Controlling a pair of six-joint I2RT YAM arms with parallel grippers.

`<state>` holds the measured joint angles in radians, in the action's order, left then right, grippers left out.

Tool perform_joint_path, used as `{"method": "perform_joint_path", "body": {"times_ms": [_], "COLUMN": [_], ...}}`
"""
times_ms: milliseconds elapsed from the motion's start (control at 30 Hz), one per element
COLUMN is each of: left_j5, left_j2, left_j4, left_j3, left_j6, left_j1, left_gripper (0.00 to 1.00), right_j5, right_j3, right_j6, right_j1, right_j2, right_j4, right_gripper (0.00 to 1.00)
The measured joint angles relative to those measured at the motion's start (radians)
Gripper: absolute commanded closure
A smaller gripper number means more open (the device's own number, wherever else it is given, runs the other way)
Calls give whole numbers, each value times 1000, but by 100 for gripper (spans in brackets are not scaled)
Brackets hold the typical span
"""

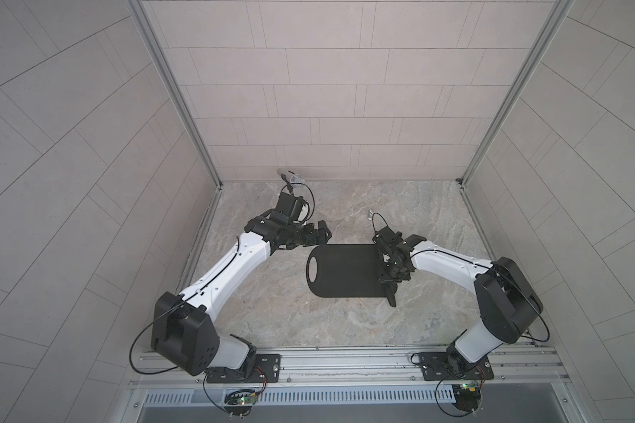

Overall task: Align the knife with the edge of the cutting board
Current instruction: Place the knife at the edge of the cutting board.

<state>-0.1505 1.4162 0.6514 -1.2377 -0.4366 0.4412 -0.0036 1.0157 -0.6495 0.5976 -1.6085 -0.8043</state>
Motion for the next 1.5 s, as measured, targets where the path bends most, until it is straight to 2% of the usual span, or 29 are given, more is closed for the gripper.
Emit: {"method": "perform_joint_path", "body": {"times_ms": [233,633,700,867,967,1500], "left_j5": [5,9,9,9,8,8], "left_j2": [0,0,0,0,0,0], "left_j4": [0,0,0,0,0,0], "left_j3": [0,3,3,3,3,3], "left_j6": [0,0,0,0,0,0], "left_j1": [4,4,4,4,4,4], "left_gripper": [0,0,0,0,0,0], "right_j5": [35,42,34,3,-8,-1], "right_j3": [7,25,25,22,20,-53], "right_j6": [-24,-41,-43,-46,-45,-66], "right_j1": [48,71,71,75,80,112], "right_j2": [-34,-84,-88,-105,-105,-42], "right_j4": [0,9,13,38,47,51], "right_gripper": [100,73,70,54,49,49]}}
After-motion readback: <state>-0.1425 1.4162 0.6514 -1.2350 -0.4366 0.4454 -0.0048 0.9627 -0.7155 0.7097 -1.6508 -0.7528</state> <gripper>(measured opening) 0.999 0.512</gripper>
